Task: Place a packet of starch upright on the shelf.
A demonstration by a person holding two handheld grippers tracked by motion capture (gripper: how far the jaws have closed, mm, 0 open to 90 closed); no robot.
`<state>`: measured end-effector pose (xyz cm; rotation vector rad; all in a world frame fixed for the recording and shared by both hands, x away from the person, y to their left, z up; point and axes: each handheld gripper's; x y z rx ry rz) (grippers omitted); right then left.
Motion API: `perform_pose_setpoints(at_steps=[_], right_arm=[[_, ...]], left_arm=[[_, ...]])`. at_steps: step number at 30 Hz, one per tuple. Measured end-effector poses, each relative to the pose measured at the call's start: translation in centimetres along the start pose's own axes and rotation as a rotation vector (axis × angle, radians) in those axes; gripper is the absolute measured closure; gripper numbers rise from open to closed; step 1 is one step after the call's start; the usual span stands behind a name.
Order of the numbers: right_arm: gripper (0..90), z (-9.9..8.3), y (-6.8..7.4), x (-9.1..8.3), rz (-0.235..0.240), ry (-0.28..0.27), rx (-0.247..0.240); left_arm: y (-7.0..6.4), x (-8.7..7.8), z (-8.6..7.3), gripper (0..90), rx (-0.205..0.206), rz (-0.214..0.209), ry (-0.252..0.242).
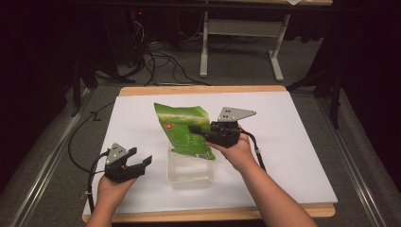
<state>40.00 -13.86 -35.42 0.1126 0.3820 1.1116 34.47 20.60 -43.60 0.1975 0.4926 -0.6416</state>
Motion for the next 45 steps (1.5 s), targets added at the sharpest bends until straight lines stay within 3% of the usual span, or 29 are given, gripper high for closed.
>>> perform_pose_setpoints(at_steps=[5, 10, 18, 33, 45], right_arm=[[87.9, 0.4, -0.8, -0.1, 0.019, 0.001, -0.004], [87.9, 0.3, -1.8, 0.0, 0.081, 0.034, 0.005], [87.9, -0.4, -1.3, 0.5, 0.111, 0.047, 0.005], [81.4, -1.6, -1.7, 1.2, 0.059, -0.007, 0.07], [73.2, -1.4, -1.9, -0.8, -0.023, -0.047, 0.074]], left_arm=[[-0.1, 0.0, 0.0, 30.4, -0.001, 0.001, 0.0], [0.0, 0.1, 0.0, 30.4, -0.002, 0.001, 0.002], [-0.1, 0.1, 0.0, 30.4, -0.001, 0.0, 0.002], [-0.1, 0.0, 0.0, 30.3, -0.002, -0.003, 0.001], [-0.1, 0.1, 0.0, 30.4, 0.001, -0.005, 0.002]])
Point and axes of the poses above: each handheld gripper's, and its own axes: x roughly forward along the jaws, z roughly out of its top, y roughly to its left, and after that the axes turned 8 degrees about x, right-handed
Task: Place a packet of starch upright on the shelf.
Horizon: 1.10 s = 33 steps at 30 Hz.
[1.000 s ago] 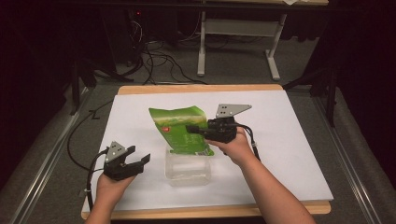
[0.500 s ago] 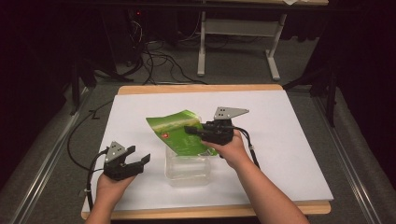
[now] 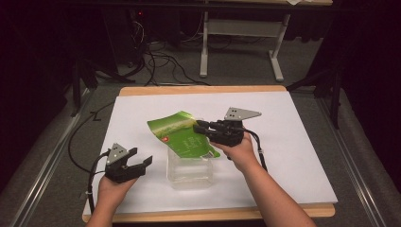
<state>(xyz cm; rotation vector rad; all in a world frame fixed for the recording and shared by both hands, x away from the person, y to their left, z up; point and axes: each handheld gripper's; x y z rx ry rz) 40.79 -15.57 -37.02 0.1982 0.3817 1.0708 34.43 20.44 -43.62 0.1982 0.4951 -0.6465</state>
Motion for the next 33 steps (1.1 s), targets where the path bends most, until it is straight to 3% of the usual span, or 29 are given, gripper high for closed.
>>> perform_pose_setpoints(at_steps=[9, 21, 24, 27, 31, 33], right_arm=[[70.6, -0.4, -0.1, -1.6, -0.079, 0.006, -0.019], [70.5, -2.2, -0.6, -4.9, -0.182, -0.001, 0.0], [71.9, -2.7, -0.7, -5.6, -0.204, -0.003, 0.007], [73.9, -3.4, -0.5, -6.1, -0.259, 0.01, -0.002], [83.9, -4.7, 0.2, -6.8, -0.351, 0.014, -0.006], [90.0, -5.4, 0.7, -6.6, -0.405, 0.057, -0.023]], left_arm=[[0.0, 0.0, 0.0, 30.4, -0.005, -0.001, -0.005], [-0.1, 0.1, 0.2, 30.6, -0.02, -0.008, -0.01], [-0.1, 0.1, 0.3, 31.8, -0.046, -0.026, -0.011], [-0.3, 0.3, 0.5, 34.8, -0.064, -0.037, -0.013], [-0.8, 0.5, 0.8, 46.0, -0.069, -0.026, -0.041], [-1.1, 0.8, 0.9, 53.9, -0.079, -0.014, -0.042]])
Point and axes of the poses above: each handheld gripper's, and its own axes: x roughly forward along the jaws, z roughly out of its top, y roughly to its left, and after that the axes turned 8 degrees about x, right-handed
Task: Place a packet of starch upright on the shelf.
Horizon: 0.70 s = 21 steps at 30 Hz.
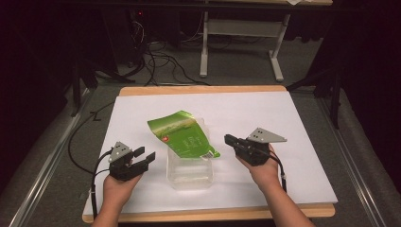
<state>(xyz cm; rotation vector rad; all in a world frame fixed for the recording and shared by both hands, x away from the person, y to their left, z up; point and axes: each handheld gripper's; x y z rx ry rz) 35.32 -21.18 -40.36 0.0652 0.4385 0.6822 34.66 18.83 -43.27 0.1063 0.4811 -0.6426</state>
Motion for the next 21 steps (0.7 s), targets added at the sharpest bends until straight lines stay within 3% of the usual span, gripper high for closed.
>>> perform_pose_setpoints(at_steps=[5, 8, 15, 18, 21], right_arm=[[90.0, -0.7, 1.6, 1.1, -0.024, 0.07, -0.05], [90.0, -1.0, 2.5, 2.2, -0.036, 0.092, -0.062], [90.0, -1.6, 3.2, 4.0, -0.083, 0.142, -0.056], [90.0, -1.7, 3.2, 4.3, -0.077, 0.151, -0.057], [90.0, -1.8, 3.2, 4.5, -0.072, 0.162, -0.055]], left_arm=[[-1.2, 1.2, 0.2, 78.6, 0.007, 0.026, 0.004], [-1.9, 2.2, 0.3, 89.0, 0.017, 0.038, 0.023], [-2.9, 4.4, -0.2, 90.0, 0.051, 0.002, 0.09], [-3.3, 4.7, -0.2, 90.0, 0.057, -0.026, 0.086], [-3.4, 4.9, -0.2, 90.0, 0.052, -0.028, 0.087]])
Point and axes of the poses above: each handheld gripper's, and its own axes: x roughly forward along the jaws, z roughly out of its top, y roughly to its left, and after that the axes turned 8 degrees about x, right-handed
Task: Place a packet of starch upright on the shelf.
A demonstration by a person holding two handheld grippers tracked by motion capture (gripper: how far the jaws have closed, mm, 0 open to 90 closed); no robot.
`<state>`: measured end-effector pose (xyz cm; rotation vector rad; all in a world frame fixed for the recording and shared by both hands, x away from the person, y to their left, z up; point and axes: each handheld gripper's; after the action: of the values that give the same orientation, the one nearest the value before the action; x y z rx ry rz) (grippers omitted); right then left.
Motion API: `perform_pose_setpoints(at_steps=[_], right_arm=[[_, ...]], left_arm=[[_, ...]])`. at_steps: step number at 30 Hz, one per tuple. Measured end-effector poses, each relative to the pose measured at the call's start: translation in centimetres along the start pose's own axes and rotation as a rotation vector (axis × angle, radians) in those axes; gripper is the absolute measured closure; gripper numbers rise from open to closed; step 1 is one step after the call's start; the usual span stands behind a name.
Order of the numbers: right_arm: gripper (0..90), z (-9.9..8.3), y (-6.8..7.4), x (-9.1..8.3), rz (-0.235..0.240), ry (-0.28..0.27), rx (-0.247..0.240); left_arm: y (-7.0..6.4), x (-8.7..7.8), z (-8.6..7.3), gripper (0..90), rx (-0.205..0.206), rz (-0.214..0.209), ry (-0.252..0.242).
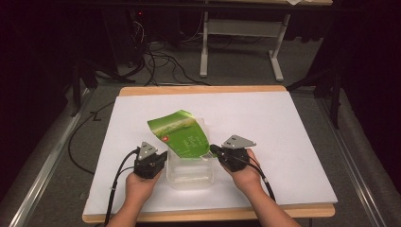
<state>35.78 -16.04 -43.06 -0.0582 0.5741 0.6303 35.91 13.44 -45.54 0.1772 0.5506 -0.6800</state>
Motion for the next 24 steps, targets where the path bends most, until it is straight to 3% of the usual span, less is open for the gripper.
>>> perform_pose_setpoints(at_steps=[8, 12, 16, 19, 21, 24], right_arm=[[90.0, 0.2, 1.1, 1.4, 0.037, 0.02, -0.01], [90.0, 0.4, 2.0, 2.5, 0.042, 0.045, -0.045], [90.0, 0.5, 1.6, 2.5, 0.065, 0.058, -0.021], [90.0, 0.8, 1.2, 1.3, 0.047, 0.019, -0.008], [88.7, 1.4, 0.6, 0.2, 0.06, -0.024, 0.033], [77.3, 2.7, 0.6, -0.8, 0.094, -0.095, 0.06]], left_arm=[[0.1, 0.0, -0.1, 90.0, -0.021, -0.012, -0.006], [0.1, 0.0, -0.2, 90.0, -0.027, -0.016, -0.006], [0.1, 0.0, -0.2, 90.0, -0.026, -0.018, -0.003], [0.1, -0.1, -0.2, 90.0, -0.018, -0.017, 0.0], [0.1, -0.1, -0.2, 90.0, -0.019, -0.019, -0.002], [0.0, -0.1, -0.2, 90.0, -0.01, -0.015, -0.004]])
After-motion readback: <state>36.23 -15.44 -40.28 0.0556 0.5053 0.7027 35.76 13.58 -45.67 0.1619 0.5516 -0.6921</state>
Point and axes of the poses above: each handheld gripper's, and its own axes: x roughly forward along the jaws, z roughly out of its top, y roughly to its left, and after that the axes turned 8 degrees about x, right-handed
